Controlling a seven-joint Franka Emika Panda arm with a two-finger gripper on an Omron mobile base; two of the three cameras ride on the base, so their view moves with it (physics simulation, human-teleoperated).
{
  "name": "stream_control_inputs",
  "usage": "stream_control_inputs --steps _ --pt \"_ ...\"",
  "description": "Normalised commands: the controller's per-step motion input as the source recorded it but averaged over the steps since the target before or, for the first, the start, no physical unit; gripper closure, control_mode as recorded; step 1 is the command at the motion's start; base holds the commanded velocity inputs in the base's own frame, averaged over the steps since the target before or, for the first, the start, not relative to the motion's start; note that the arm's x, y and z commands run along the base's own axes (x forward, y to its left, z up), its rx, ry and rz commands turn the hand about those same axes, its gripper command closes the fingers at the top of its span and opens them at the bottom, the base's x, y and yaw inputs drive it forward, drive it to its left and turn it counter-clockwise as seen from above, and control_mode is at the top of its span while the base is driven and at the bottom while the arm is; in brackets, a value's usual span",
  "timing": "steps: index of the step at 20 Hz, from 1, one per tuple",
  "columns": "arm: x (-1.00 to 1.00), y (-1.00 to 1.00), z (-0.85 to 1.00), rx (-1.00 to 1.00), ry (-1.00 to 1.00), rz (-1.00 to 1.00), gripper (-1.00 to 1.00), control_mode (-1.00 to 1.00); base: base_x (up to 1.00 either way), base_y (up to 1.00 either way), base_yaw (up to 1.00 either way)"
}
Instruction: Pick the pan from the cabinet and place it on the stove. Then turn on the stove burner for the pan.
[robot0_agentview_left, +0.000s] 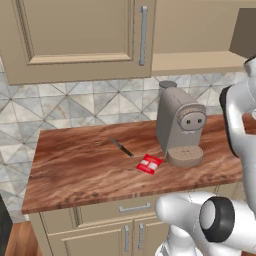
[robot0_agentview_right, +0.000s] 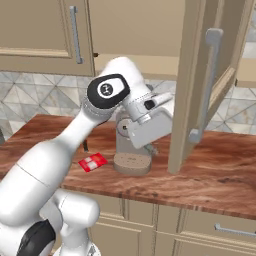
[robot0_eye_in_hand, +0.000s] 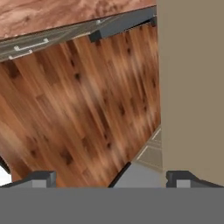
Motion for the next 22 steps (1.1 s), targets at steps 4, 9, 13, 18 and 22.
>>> stream_control_inputs --steps 4,9,13,18,22 --pt "0.09 -0.63 -0.03 0.00 0.14 -0.09 -1.00 -1.00 0.00 0.00 0.00" --pt "0.25 -0.69 0.00 0.00 0.16 -0.04 -1.00 -1.00 0.00 0.00 0.00" --pt "0.01 -0.61 0.00 0.00 0.04 0.00 -1.00 -1.00 0.00 0.00 0.00" --pt "-0.46 0.16 0.00 -0.01 -0.16 0.06 -1.00 -1.00 0.00 0.00 0.00" --pt "-0.33 0.86 0.00 -0.03 -0.21 0.05 -1.00 -1.00 0.00 0.00 0.00"
